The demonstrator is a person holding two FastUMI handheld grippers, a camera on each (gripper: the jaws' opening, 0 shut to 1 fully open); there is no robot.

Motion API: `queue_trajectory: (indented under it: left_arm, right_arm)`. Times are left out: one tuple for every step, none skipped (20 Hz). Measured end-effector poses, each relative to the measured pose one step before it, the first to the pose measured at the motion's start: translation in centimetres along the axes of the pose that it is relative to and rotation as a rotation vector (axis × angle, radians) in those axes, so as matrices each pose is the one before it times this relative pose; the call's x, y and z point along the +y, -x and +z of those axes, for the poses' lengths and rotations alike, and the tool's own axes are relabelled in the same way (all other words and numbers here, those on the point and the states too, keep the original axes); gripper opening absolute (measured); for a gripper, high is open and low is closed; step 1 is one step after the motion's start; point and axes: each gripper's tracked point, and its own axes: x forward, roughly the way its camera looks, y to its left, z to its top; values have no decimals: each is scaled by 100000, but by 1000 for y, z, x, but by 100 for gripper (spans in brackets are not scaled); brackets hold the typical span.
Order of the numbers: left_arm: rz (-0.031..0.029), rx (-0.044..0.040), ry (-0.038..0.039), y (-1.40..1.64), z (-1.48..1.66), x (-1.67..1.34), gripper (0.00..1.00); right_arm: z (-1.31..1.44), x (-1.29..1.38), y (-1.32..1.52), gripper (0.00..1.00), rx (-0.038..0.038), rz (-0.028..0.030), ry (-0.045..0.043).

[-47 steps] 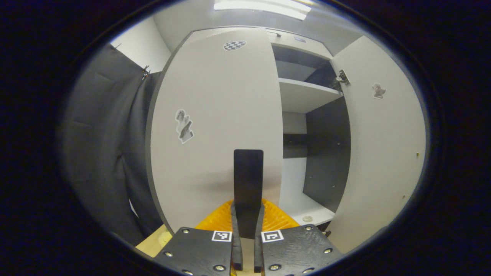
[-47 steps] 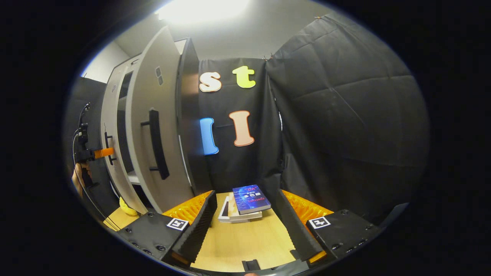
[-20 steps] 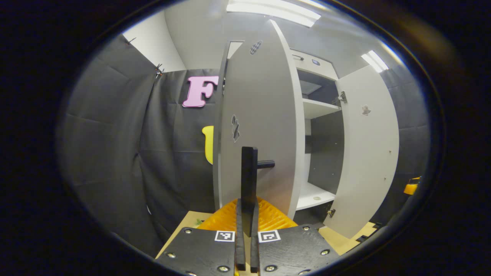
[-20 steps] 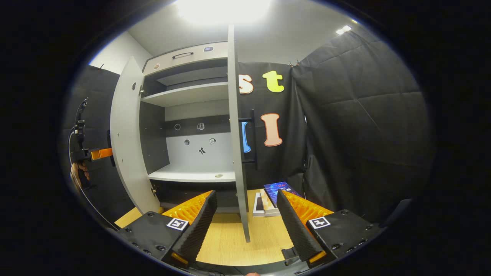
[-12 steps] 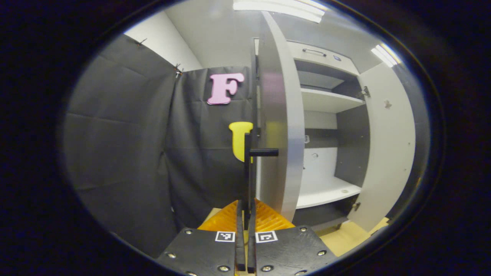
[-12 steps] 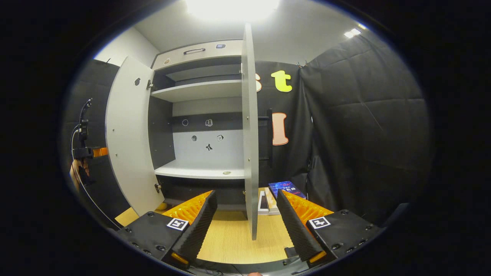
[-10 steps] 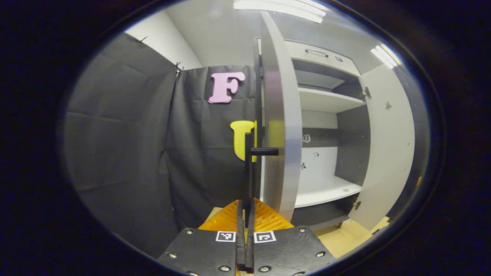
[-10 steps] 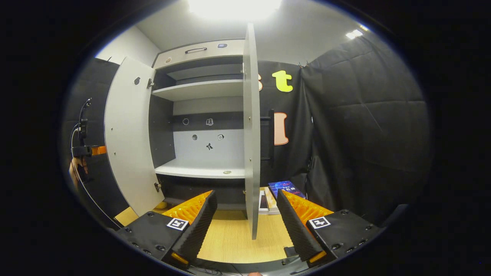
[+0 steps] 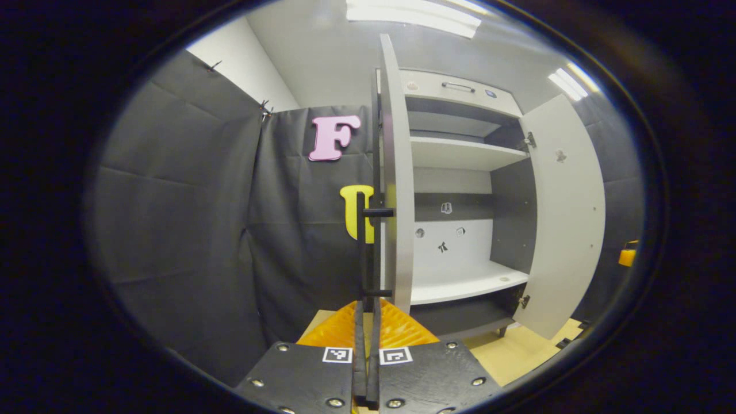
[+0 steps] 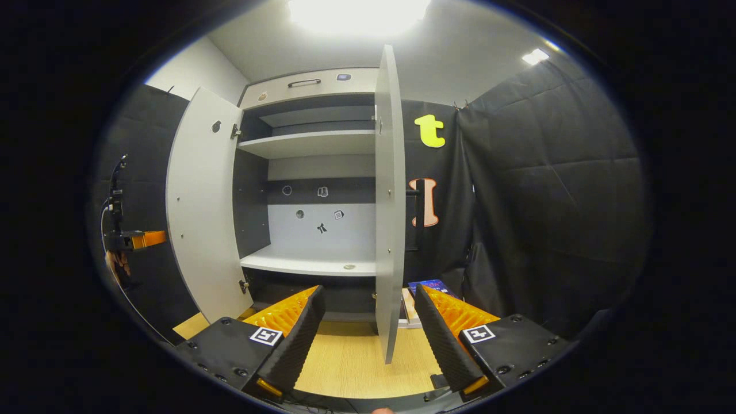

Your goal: Open the right door of the double-door shoe cabinet with the right hand, and open the left door with the left hand.

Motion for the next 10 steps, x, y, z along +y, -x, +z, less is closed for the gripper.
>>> queue_trajectory:
  left_arm:
    - [1022, -2078, -70, 866, 568, -164, 2]
    - [840, -1779, -367, 964, 364, -210, 2]
    - [384, -1556, -646, 820, 189, -547, 2]
    - [82, -1272, -822, 799, 269, -497, 0]
    - [580, -791, -891, 931, 314, -404, 2]
    - [159, -627, -709, 780, 74, -466, 0]
    - [-338, -619, -516, 739, 180, -708, 1]
    - [-387, -554, -345, 593, 19, -685, 2]
    - [-525, -322, -605, 587, -220, -554, 2]
    - [249, 268, -666, 633, -186, -331, 2]
  right_arm:
    - [-205, -546, -232, 92, -35, -86, 1507]
    - [-276, -462, -209, 92, 468, 436, 1501]
    - [-153, -452, -230, 98, -203, 857, 1232]
    - [53, -234, 57, 92, -734, 404, 892]
    - [0, -281, 167, 92, -881, 646, 505]
    - [-66, -45, 117, 92, -797, 843, 130]
    - [-80, -49, 95, 92, -692, 894, -230]
    - [46, -18, 211, 98, -509, 534, -576]
    - [187, 22, 198, 94, -1110, 845, -948]
    - [144, 47, 156, 95, -1375, 834, -866]
